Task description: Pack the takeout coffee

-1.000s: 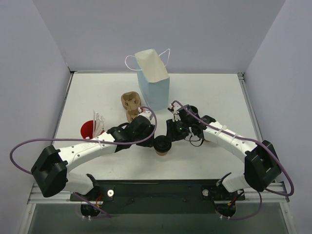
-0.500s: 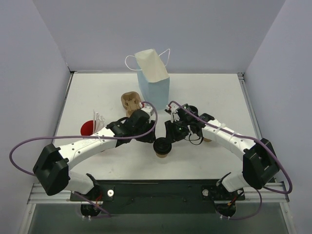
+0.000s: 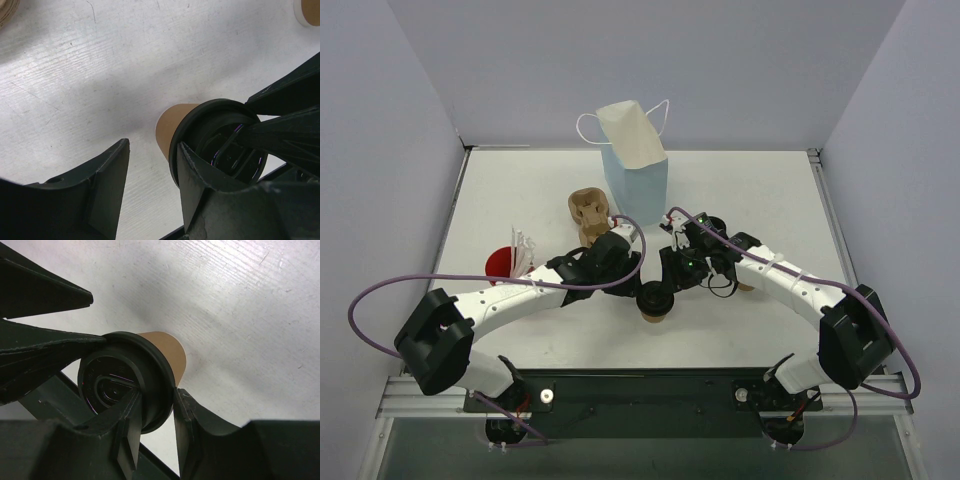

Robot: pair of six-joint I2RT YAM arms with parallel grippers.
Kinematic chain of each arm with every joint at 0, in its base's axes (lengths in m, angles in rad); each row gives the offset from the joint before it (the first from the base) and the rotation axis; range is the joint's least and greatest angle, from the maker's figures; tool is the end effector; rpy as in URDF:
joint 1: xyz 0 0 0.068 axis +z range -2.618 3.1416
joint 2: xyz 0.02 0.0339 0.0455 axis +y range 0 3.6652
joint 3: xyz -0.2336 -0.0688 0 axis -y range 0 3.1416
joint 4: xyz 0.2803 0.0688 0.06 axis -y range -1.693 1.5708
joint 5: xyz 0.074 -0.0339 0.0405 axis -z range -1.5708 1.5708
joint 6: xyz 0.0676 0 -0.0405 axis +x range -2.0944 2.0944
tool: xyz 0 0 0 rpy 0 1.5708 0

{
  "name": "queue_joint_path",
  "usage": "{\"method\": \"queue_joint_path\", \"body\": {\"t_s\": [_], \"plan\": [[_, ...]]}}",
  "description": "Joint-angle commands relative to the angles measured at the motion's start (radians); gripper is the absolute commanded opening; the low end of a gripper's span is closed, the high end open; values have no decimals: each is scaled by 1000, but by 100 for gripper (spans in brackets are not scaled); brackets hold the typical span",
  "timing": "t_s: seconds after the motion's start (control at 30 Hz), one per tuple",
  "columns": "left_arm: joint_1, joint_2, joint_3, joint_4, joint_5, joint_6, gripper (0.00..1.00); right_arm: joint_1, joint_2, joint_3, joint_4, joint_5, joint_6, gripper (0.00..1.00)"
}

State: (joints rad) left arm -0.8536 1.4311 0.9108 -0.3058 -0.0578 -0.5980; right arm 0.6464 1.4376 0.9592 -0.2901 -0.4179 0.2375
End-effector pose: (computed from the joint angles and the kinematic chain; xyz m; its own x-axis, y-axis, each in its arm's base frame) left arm 0.2372 -0.2660 0.1535 -0.8085 0.0720 -0.5840 0.3285 0.8787 -0.3465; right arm 0.2733 0.2406 0.1749 -0.7236 -0.2766 -0.6324 -0.6309 0.6368 0.4433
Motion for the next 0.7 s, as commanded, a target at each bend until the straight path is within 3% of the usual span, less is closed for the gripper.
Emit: {"method": "queue_joint_path", "body": {"t_s": [0.0,0.2,0.67], "plan": [[-30,46,-17,-35,-68,-3,53,2,-17,-25,-58,22,2,29],[-27,23,103,-113,-80,27,54,-1,-39,4,-73,25,20,32],[17,-21,376,-289,-120,102,61,-11,-131,98,-106,73,105,57]]}}
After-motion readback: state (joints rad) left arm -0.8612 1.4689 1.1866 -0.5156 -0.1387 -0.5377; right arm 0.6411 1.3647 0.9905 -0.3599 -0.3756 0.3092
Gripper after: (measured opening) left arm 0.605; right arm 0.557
